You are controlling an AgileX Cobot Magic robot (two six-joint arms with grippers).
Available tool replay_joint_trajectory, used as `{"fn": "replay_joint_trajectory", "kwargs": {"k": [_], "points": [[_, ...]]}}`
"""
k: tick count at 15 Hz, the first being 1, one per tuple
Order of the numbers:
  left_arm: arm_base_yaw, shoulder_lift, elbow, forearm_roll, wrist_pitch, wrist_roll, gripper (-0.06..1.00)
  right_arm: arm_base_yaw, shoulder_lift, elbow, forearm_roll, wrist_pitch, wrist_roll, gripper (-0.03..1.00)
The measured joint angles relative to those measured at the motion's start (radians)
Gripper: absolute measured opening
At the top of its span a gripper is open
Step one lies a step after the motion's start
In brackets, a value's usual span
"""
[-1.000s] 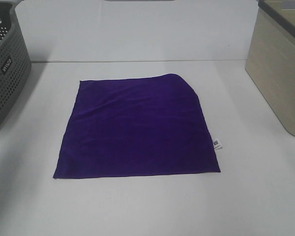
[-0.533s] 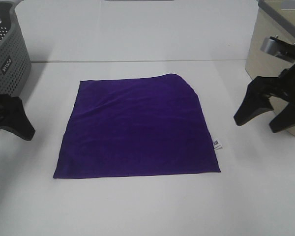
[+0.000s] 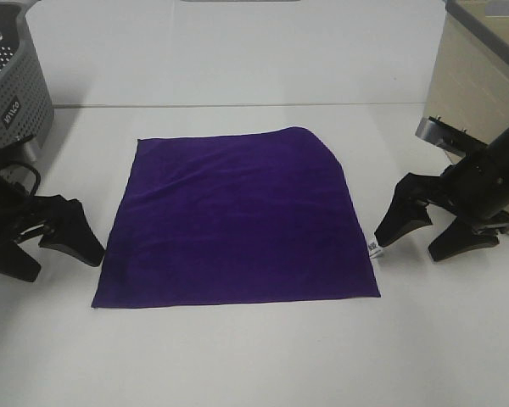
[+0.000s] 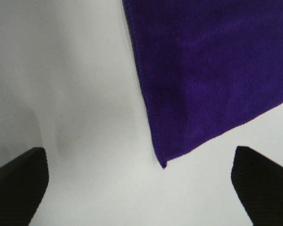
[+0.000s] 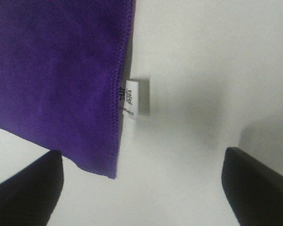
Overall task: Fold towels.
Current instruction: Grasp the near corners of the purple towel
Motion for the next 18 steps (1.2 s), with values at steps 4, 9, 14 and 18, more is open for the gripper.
{"fn": "replay_joint_trajectory", "kwargs": {"k": [4, 9, 14, 18], "points": [[0.0, 0.067, -0.005, -0.146, -0.018, 0.114, 0.97, 0.0, 0.059, -0.002, 0.096, 0.005, -0.08, 0.88], [0.0, 0.087, -0.011, -0.232, -0.01, 0.186, 0.97, 0.0, 0.097, -0.014, 0.179, 0.048, -0.128, 0.87], [0.0, 0.088, -0.011, -0.234, -0.003, 0.189, 0.97, 0.0, 0.097, -0.014, 0.179, 0.051, -0.128, 0.87], [-0.028, 0.09, -0.011, -0.233, 0.009, 0.189, 0.93, 0.016, 0.097, -0.014, 0.175, 0.037, -0.092, 0.83]]}}
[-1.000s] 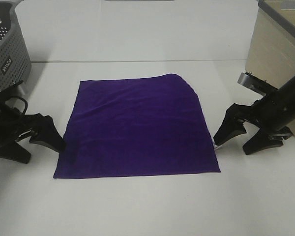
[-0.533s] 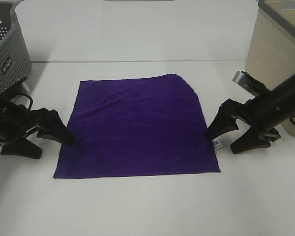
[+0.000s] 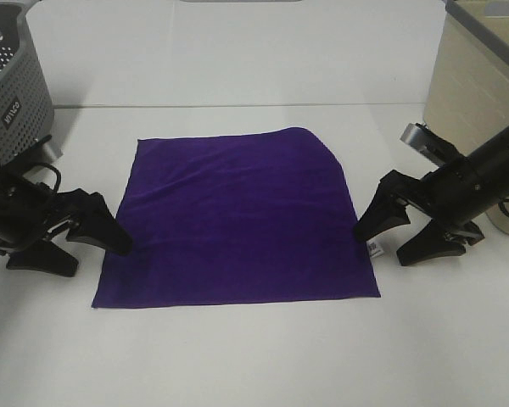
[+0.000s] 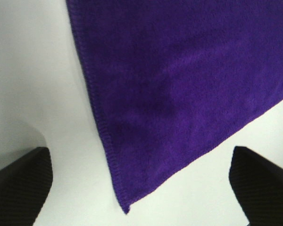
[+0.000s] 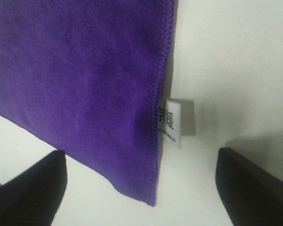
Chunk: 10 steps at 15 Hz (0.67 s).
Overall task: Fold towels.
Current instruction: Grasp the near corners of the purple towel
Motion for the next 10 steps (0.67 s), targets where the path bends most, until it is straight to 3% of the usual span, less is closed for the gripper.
{"fn": "replay_joint_trajectory", "kwargs": {"k": [4, 7, 9, 10], "points": [[-0.187, 0.01, -0.021, -0.006, -0.083, -0.05, 0.85, 0.164, 0.027, -0.029, 0.003, -0.082, 0.068, 0.69], [-0.263, 0.075, -0.118, -0.006, -0.038, -0.154, 0.78, 0.258, 0.089, -0.11, -0.002, -0.046, 0.13, 0.63], [-0.272, 0.112, -0.152, 0.004, -0.002, -0.249, 0.64, 0.273, 0.103, -0.142, -0.054, -0.035, 0.194, 0.51], [-0.272, 0.121, -0.155, 0.019, 0.003, -0.286, 0.52, 0.273, 0.106, -0.15, -0.079, -0.033, 0.217, 0.42]]}}
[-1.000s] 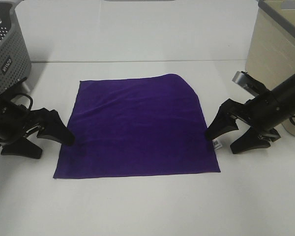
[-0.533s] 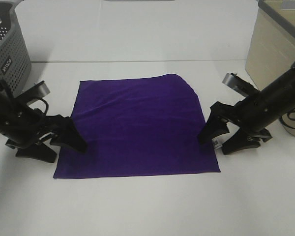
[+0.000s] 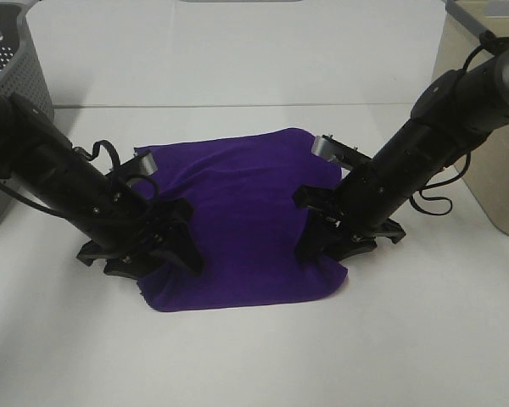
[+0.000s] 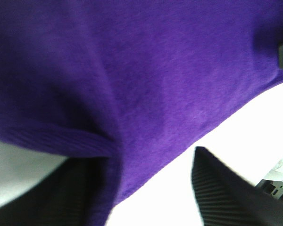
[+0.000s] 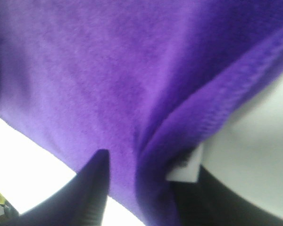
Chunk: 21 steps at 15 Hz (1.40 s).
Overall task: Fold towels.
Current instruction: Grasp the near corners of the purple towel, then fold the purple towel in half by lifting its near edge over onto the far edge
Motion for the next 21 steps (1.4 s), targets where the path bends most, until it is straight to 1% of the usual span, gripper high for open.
{"fn": "replay_joint_trajectory", "kwargs": {"k": [1, 2, 3, 4, 5, 7, 9, 11, 12, 14, 16, 17, 18, 21], "points": [[0.0, 0.009, -0.001, 0.018, 0.0, -0.018, 0.37, 0.0, 0.002, -0.005, -0.032, -0.002, 0.017, 0.31], [0.0, 0.015, -0.001, 0.035, 0.0, -0.022, 0.2, 0.0, 0.005, -0.007, -0.054, -0.004, 0.034, 0.19], [-0.001, 0.018, -0.001, 0.046, -0.002, -0.022, 0.06, 0.0, 0.005, -0.007, -0.068, -0.004, 0.04, 0.09], [-0.001, 0.019, -0.001, 0.049, -0.003, -0.022, 0.02, 0.0, 0.005, -0.007, -0.073, 0.001, 0.04, 0.05], [-0.001, 0.019, -0.001, 0.05, -0.003, -0.022, 0.01, 0.0, 0.005, -0.007, -0.074, 0.005, 0.04, 0.03], [-0.001, 0.018, -0.006, 0.072, 0.009, -0.019, 0.0, 0.0, -0.006, -0.006, -0.087, 0.032, 0.041, 0.03], [-0.002, -0.011, -0.029, 0.138, 0.049, -0.019, 0.0, 0.0, -0.04, 0.005, -0.119, 0.048, 0.045, 0.03], [-0.003, -0.087, -0.073, 0.177, 0.076, -0.03, 0.0, 0.0, -0.122, 0.006, -0.122, 0.045, 0.045, 0.03], [-0.003, -0.126, -0.105, 0.203, 0.078, -0.052, 0.0, 0.0, -0.163, -0.007, -0.122, 0.045, 0.045, 0.03], [-0.003, -0.181, -0.179, 0.269, 0.078, -0.121, 0.0, 0.0, -0.202, -0.088, -0.13, 0.045, 0.046, 0.03], [-0.003, -0.186, -0.258, 0.335, 0.071, -0.171, 0.0, 0.0, -0.201, -0.179, -0.145, 0.011, 0.046, 0.03], [-0.003, -0.186, -0.281, 0.362, 0.043, -0.183, 0.0, 0.0, -0.201, -0.229, -0.157, -0.02, 0.046, 0.03], [-0.003, -0.186, -0.291, 0.369, 0.02, -0.184, 0.0, 0.0, -0.201, -0.253, -0.167, -0.036, 0.047, 0.03], [-0.003, -0.167, -0.318, 0.376, -0.16, -0.186, 0.0, 0.0, -0.14, -0.406, -0.232, -0.077, 0.098, 0.03]]}}
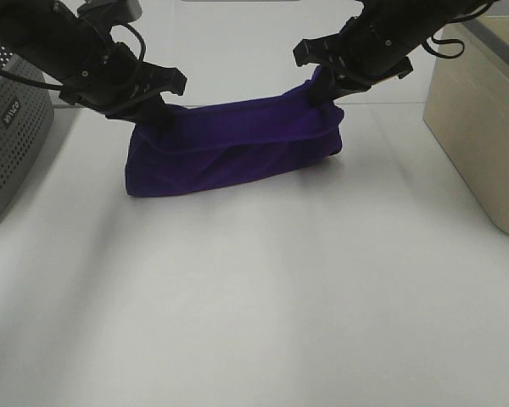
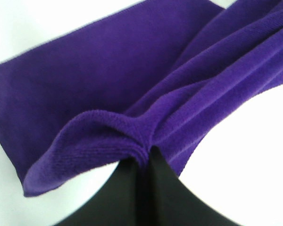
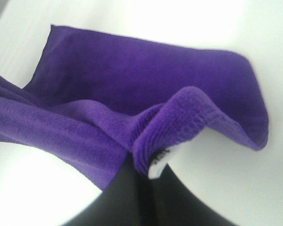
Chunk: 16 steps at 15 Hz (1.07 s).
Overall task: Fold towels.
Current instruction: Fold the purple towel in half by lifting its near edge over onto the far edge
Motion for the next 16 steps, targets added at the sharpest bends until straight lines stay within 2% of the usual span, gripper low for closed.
{"fn": "replay_joint_trajectory", "kwargs": {"k": [1, 2, 7, 11, 13, 15, 16], "points": [[0.0, 0.015, -0.001, 0.0, -0.078, 0.001, 0.0, 0.0, 0.045, -0.057, -0.009, -0.002, 0.016, 0.03], [0.0, 0.055, -0.001, 0.01, -0.2, 0.001, 0.0, 0.0, 0.157, -0.164, -0.011, -0.003, 0.026, 0.03], [0.0, 0.165, -0.002, 0.013, -0.362, 0.003, 0.0, 0.001, 0.384, -0.429, -0.023, 0.0, 0.042, 0.03], [0.0, 0.238, -0.058, 0.013, -0.385, 0.003, 0.0, 0.002, 0.446, -0.477, -0.077, 0.005, 0.061, 0.08], [0.0, 0.275, -0.114, 0.013, -0.348, 0.003, 0.0, 0.002, 0.466, -0.483, -0.104, 0.02, 0.068, 0.12], [0.0, 0.29, -0.128, 0.018, -0.294, 0.003, 0.02, 0.002, 0.477, -0.485, -0.137, 0.021, 0.071, 0.24], [0.0, 0.291, -0.128, 0.026, -0.272, 0.003, 0.05, 0.002, 0.481, -0.485, -0.154, 0.021, 0.076, 0.34]]}}
